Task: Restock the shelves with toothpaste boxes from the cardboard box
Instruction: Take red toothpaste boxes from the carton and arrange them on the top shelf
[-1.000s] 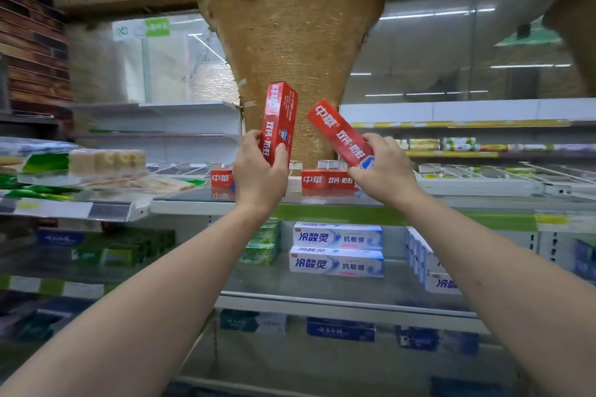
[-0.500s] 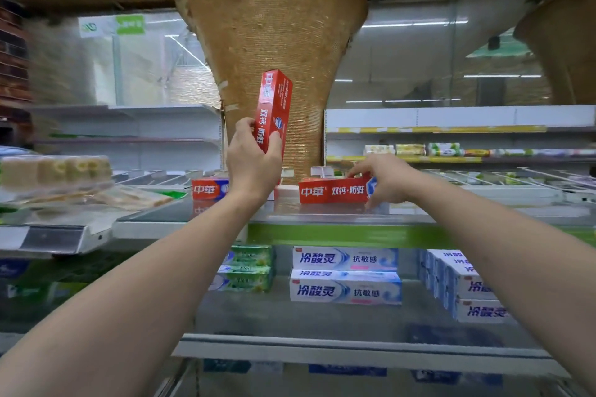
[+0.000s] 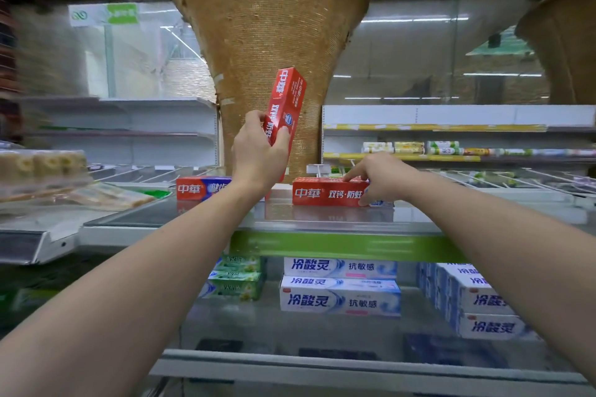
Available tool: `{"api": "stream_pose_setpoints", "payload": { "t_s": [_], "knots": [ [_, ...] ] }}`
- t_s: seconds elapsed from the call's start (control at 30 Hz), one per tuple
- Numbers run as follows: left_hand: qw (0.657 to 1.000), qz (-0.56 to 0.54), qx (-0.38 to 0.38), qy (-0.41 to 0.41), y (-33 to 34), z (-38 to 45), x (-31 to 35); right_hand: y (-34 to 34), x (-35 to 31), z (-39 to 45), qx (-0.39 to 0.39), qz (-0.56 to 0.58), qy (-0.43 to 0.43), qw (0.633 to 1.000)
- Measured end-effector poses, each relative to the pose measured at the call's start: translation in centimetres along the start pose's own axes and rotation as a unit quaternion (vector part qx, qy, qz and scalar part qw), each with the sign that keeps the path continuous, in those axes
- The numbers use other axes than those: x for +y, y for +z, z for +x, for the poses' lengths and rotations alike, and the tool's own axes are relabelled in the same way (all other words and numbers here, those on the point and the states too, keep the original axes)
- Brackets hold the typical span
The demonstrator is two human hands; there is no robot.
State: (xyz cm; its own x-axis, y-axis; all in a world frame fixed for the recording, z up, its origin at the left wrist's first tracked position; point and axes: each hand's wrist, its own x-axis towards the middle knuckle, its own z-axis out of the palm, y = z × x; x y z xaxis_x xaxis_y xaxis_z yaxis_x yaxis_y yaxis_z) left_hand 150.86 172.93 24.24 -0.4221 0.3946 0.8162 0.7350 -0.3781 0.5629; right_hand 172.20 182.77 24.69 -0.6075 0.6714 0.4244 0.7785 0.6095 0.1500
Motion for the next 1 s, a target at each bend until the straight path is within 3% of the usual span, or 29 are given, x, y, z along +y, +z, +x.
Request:
{"api": "stream_pose_setpoints", "payload": {
  "t_s": [0.17,0.33,0.47,0.7,1.0],
  "knots": [
    [0.998,0.042,-0.038,-0.038,0.7,-0.1,-0.2,0.5,0.4,0.4,0.003,-0.005,-0.008,1.0],
    [0.987,0.099,-0.085,-0.092,-0.4,-0.9,0.3,0.2,0.5,-0.2,0.013,0.064,0.006,0.998],
    [0.955,0.234,-0.125,-0.129,-2.1,-1.2,1.1,-0.3,0.5,-0.6,0.059,0.102,0.023,0.993],
    [0.905,0.362,-0.182,-0.13,-3.9,-2.2,1.8,-0.3,0.0,-1.4,0.107,0.106,0.024,0.988],
    [0.884,0.39,-0.225,-0.124,-4.9,-2.4,3.8,-0.3,-0.4,-2.5,0.112,0.127,0.024,0.985]
  ]
}}
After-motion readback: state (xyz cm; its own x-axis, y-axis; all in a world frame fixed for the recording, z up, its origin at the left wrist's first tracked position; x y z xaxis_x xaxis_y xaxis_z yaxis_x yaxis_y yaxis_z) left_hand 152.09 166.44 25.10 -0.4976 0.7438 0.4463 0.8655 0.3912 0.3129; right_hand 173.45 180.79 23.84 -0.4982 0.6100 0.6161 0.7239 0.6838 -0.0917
